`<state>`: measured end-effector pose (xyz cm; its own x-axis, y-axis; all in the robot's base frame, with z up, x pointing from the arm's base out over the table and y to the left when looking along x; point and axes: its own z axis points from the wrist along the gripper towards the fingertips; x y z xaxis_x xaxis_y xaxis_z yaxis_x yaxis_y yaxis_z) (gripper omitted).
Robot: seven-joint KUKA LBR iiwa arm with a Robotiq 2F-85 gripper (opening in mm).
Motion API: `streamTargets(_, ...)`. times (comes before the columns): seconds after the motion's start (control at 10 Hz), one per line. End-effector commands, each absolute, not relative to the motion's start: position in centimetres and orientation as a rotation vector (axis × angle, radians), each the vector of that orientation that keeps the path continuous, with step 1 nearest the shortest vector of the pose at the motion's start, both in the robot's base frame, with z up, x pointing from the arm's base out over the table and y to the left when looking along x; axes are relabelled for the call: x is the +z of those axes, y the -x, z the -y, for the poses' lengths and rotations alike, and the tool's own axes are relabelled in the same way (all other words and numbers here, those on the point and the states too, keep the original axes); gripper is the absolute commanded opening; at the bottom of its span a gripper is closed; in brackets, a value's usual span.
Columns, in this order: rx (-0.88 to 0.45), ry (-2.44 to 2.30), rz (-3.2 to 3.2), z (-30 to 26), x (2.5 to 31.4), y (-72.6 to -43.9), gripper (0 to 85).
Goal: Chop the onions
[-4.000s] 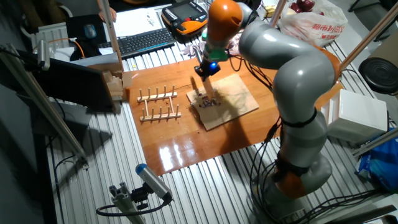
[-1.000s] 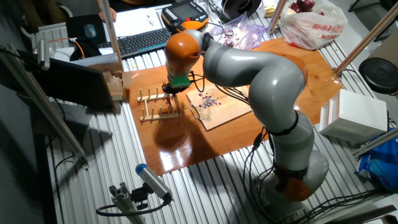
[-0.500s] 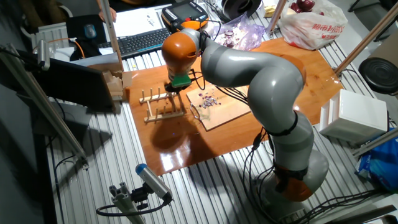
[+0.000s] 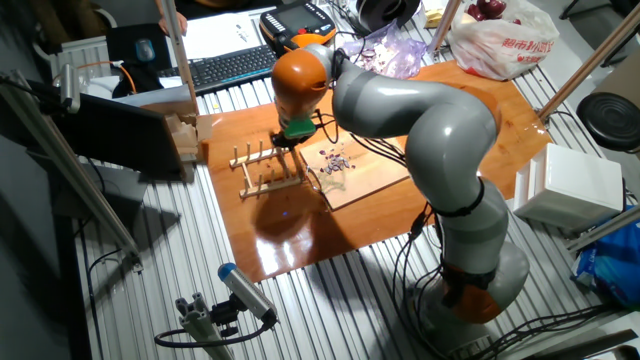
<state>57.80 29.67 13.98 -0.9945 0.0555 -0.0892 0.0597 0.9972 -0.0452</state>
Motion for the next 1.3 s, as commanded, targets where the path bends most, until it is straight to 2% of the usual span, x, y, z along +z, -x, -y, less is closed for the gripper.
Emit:
streamTargets(0.0, -0.087, -0.077, -3.051, -30.0, 13.6, -57.8, 0.0)
streamTargets(0.7, -0.005, -0.039, -3.052, -29.9, 9.5, -58.9, 0.0)
streamTargets(1.0, -0.007, -0.055, -3.059, -30.1, 9.7, -59.3, 0.0)
streamTargets(1.2, 0.001, -0.064, -3.039, -29.9, 8.8, -59.8, 0.0)
